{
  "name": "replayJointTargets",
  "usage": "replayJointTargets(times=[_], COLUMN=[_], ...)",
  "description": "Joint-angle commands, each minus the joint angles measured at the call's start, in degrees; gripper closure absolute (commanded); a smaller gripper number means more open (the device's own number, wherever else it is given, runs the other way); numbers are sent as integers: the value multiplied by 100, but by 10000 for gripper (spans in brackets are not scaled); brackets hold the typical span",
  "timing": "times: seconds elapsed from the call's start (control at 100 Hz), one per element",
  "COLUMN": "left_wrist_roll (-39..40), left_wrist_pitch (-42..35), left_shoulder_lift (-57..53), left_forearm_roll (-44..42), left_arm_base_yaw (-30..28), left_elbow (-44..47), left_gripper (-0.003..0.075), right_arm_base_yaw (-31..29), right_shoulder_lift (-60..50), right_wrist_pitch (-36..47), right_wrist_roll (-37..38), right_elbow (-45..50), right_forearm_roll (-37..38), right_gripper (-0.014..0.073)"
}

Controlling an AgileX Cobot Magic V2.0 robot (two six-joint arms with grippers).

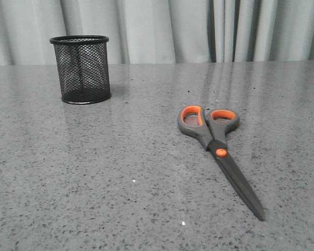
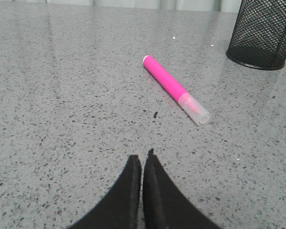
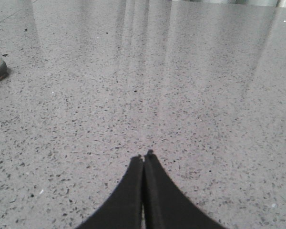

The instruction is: Put pen and scissors into bin

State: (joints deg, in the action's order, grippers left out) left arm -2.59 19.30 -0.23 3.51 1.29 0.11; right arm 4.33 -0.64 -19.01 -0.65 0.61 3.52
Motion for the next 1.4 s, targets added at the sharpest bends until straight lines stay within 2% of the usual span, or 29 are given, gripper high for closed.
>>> replayJointTargets(times=[0.0, 0.57, 0.62, 0.67, 0.79, 0.89, 1.04, 1.11, 1.18, 1.2, 1.24, 1.29, 1.39], left_wrist_roll=[34, 34, 34, 34, 34, 34, 34, 34, 34, 34, 34, 34, 34], left_wrist_pitch=[-248, -248, -248, -248, -248, -248, -485, -993, -1516, -1598, -1812, -2136, -2673], left_shoulder_lift=[-186, -186, -186, -186, -186, -186, -186, -186, -186, -186, -186, -186, -186], left_forearm_roll=[78, 78, 78, 78, 78, 78, 111, 882, 2611, 3125, 3953, 4653, 5168], left_arm_base_yaw=[5, 5, 5, 5, 5, 5, 5, 5, 5, 5, 5, 5, 5], left_elbow=[247, 247, 247, 247, 247, 247, 247, 247, 247, 247, 247, 247, 247], left_gripper=[739, 739, 739, 739, 739, 739, 739, 739, 739, 739, 739, 739, 739], right_arm_base_yaw=[-47, -47, -47, -47, -47, -47, -47, -47, -47, -47, -47, -47, -47], right_shoulder_lift=[-100, -100, -100, -100, -100, -100, -100, -100, -100, -100, -100, -100, -100], right_wrist_pitch=[213, 213, 188, 167, 237, 830, 2783, 3444, 3666, 3666, 3580, 3507, 3623], right_wrist_roll=[-27, -27, -27, -27, -27, -27, -27, 187, 1565, 2174, 2741, 2823, 2823], right_elbow=[77, 77, 77, 77, 77, 77, 77, 77, 77, 77, 77, 77, 77], right_forearm_roll=[-21, -7, 304, 980, 1597, 2159, 2142, 1608, 435, -77, -670, -1052, -1068], right_gripper=[663, 663, 663, 663, 663, 663, 663, 662, 663, 663, 664, 664, 663])
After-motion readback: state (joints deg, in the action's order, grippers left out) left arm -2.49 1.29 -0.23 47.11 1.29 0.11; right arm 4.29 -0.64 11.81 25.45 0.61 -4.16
